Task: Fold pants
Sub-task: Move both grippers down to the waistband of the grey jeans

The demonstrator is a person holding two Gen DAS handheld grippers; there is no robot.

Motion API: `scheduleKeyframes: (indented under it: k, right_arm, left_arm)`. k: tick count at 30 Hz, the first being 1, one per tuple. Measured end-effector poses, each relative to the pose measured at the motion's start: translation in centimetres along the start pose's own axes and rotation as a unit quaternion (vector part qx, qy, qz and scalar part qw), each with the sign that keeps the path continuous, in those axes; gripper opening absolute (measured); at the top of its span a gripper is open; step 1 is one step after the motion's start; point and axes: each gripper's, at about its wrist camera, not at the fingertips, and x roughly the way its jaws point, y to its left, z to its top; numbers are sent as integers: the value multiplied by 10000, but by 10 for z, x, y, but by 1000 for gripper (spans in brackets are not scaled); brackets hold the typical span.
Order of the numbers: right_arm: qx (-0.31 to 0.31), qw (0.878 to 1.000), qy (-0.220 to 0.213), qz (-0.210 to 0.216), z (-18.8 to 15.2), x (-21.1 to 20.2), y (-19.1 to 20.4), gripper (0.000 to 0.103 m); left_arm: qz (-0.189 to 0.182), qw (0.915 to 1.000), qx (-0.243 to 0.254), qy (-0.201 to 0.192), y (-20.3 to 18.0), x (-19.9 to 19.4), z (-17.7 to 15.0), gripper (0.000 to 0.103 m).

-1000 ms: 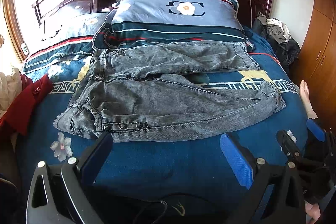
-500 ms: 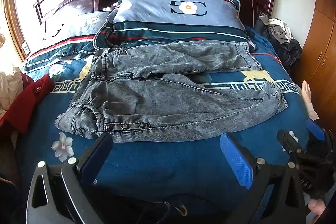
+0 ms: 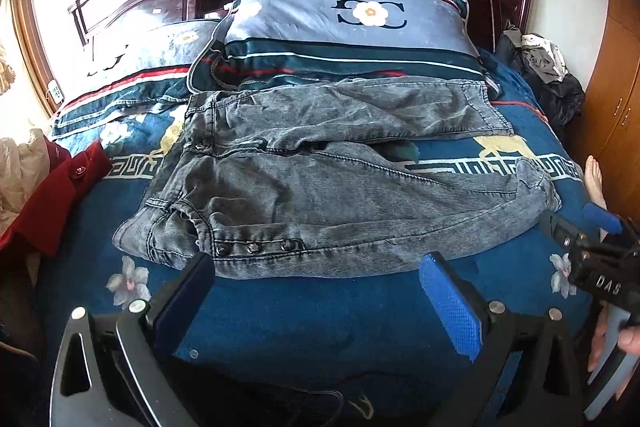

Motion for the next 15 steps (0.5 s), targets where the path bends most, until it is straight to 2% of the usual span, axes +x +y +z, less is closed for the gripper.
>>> scheduleKeyframes:
  k: [15]
  right_arm:
    - [-293,9992,-172,188,64,24,14,102]
  left_arm:
    - [293,9995,-127,-19,35,25,26,103]
